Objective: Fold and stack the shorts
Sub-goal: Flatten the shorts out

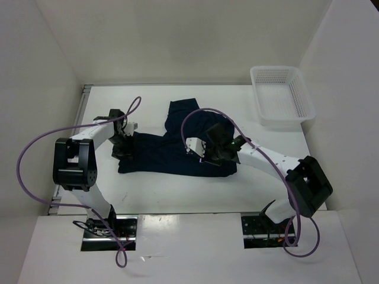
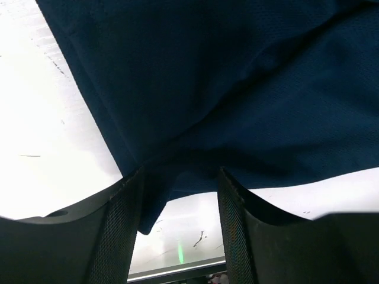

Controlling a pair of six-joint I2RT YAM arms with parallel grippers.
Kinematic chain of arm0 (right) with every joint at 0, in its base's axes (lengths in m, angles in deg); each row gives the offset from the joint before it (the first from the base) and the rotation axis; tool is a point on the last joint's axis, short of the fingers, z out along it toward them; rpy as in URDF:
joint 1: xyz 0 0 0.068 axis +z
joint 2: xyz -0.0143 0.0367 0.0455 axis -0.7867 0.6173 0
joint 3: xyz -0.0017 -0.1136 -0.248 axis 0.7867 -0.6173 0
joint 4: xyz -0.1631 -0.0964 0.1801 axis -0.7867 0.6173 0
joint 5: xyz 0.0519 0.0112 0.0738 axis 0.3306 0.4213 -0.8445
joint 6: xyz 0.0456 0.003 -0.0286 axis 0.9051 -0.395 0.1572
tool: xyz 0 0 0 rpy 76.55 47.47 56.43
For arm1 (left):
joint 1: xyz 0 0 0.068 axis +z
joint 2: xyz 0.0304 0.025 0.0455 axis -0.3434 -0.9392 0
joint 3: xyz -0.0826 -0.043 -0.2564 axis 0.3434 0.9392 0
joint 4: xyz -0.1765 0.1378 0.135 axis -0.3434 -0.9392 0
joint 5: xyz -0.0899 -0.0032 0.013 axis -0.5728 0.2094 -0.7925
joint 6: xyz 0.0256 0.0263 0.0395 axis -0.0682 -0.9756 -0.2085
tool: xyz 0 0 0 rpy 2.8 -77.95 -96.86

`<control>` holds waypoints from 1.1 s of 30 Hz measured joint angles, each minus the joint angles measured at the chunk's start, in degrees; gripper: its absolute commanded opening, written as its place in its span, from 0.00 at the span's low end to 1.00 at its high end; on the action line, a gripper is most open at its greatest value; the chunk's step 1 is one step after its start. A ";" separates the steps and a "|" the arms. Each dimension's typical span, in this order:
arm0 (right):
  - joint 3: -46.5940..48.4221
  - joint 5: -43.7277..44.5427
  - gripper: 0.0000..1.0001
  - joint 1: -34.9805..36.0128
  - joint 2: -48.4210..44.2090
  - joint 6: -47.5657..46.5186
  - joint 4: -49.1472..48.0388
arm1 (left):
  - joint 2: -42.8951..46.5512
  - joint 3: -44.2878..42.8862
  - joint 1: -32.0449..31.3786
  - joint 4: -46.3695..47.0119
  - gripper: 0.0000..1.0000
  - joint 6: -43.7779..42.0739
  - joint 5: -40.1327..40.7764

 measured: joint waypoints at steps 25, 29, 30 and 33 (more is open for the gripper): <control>-5.84 2.67 0.01 0.00 -0.33 -3.02 -1.64 | 20.90 15.82 -4.96 -13.07 0.46 -0.09 6.86; -5.84 2.84 0.01 0.00 -0.61 -1.92 -2.78 | 20.72 18.40 -7.06 -14.08 0.47 -0.02 9.22; -5.84 2.91 0.01 0.00 -0.83 -1.40 -3.08 | 20.72 18.18 -7.13 -14.05 0.47 -0.02 9.57; -5.84 2.84 0.01 0.00 -1.73 0.96 -3.78 | 20.65 14.60 -6.67 -14.25 0.47 -0.02 8.74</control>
